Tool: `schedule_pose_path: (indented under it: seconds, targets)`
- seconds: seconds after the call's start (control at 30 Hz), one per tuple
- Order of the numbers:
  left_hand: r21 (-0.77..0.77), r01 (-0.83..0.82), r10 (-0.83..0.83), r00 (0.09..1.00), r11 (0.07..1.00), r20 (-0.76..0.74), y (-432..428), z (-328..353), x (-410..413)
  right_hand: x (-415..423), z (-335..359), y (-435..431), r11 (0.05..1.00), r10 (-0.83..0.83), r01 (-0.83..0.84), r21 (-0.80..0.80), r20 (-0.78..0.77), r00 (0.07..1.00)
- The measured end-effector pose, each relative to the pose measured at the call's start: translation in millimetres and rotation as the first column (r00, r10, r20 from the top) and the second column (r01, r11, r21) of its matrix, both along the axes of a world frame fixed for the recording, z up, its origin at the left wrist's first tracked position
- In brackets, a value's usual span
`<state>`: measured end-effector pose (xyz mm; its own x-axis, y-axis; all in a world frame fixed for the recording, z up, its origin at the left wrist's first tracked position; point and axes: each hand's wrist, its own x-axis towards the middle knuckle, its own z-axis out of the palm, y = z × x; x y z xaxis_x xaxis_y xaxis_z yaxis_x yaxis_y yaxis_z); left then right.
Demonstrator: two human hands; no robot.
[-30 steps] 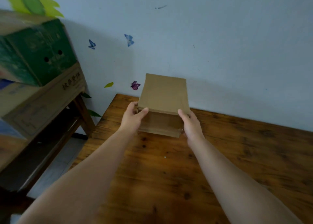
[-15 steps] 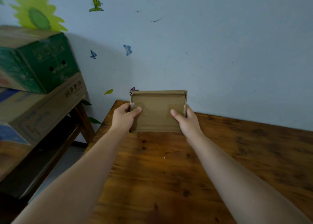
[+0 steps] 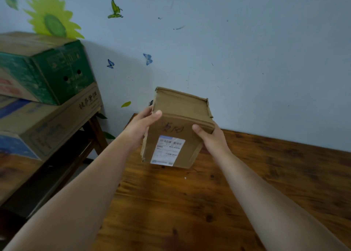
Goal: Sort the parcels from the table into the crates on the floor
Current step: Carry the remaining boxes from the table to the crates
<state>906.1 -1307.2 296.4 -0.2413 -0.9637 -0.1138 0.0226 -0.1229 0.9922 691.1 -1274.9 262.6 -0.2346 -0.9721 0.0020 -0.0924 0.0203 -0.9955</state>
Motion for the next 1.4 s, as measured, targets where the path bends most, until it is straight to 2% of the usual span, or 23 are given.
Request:
schedule_pose_path:
  seconds: [0.07, 0.27, 0.37, 0.47, 0.57, 0.63, 0.8, 1.0, 1.1, 1.2, 1.27, 1.33, 1.4]
  targets:
    - [-0.032, 0.027, -0.025, 0.999, 0.999, 0.041, 4.0, -5.7, -1.2, 0.2, 2.7, -2.2, 1.0, -0.018, 0.017, -0.014, -0.028, 0.999]
    - [-0.153, -0.213, 0.244, 0.943, 0.965, 0.227, 4.5, -15.0, -3.6, 0.6, 17.8, -11.7, 0.998, -0.051, 0.057, 0.021, -0.231, 0.972]
    - [-0.103, -0.323, 0.339, 0.906, 0.941, 0.253, 3.3, -16.9, -2.4, -3.0, 20.0, -8.7, 0.999, 0.049, -0.047, 0.021, -0.1, 0.994]
    - [-0.035, -0.351, 0.351, 0.92, 0.936, 0.174, 4.5, -20.9, -3.3, -5.0, 13.9, -5.7, 0.994, 0.099, -0.098, 0.052, -0.017, 0.995]
    - [0.021, -0.248, 0.247, 0.968, 0.968, 0.047, 7.3, -23.6, -2.7, -6.9, 5.6, -3.5, 0.996, 0.008, -0.01, 0.089, 0.034, 0.999]
    - [0.022, -0.189, 0.188, 0.981, 0.982, 0.045, 9.0, -26.1, -3.6, -8.9, 2.8, -1.8, 0.994, -0.054, 0.05, 0.095, 0.036, 0.998]
    - [0.02, -0.328, 0.325, 0.943, 0.945, 0.072, 12.6, -30.5, -14.2, -11.6, 1.9, 7.7, 0.978, -0.191, 0.185, 0.1, 0.047, 0.981]
    - [0.011, -0.331, 0.33, 0.941, 0.943, 0.069, 24.5, -26.6, -40.7, -31.7, 0.7, 41.0, 0.984, -0.174, 0.167, 0.067, 0.115, 0.978]
    - [0.017, -0.297, 0.296, 0.954, 0.955, 0.041, 36.6, -24.0, -54.0, -49.8, 2.9, 62.7, 0.99, -0.133, 0.125, 0.065, 0.138, 0.981]
    - [-0.001, -0.186, 0.186, 0.982, 0.983, -0.017, 55.4, -16.7, -69.3, -66.7, 7.3, 90.5, 0.993, -0.115, 0.109, 0.051, 0.141, 0.983]
    - [-0.001, -0.006, 0.006, 1.0, 1.0, -0.02, 71.2, -8.4, -81.6, -79.2, 10.9, 110.6, 0.987, -0.163, 0.161, 0.024, 0.146, 0.976]
    - [0.006, 0.221, -0.221, 0.975, 0.975, 0.01, 89.9, -5.5, -97.6, -95.1, 13.9, 133.1, 0.974, -0.225, 0.224, 0.023, 0.167, 0.96]
    - [0.007, 0.333, -0.334, 0.942, 0.943, 0.022, 117.6, -5.3, -123.5, -118.7, 15.2, 166.2, 0.959, -0.281, 0.284, 0.015, 0.192, 0.94]
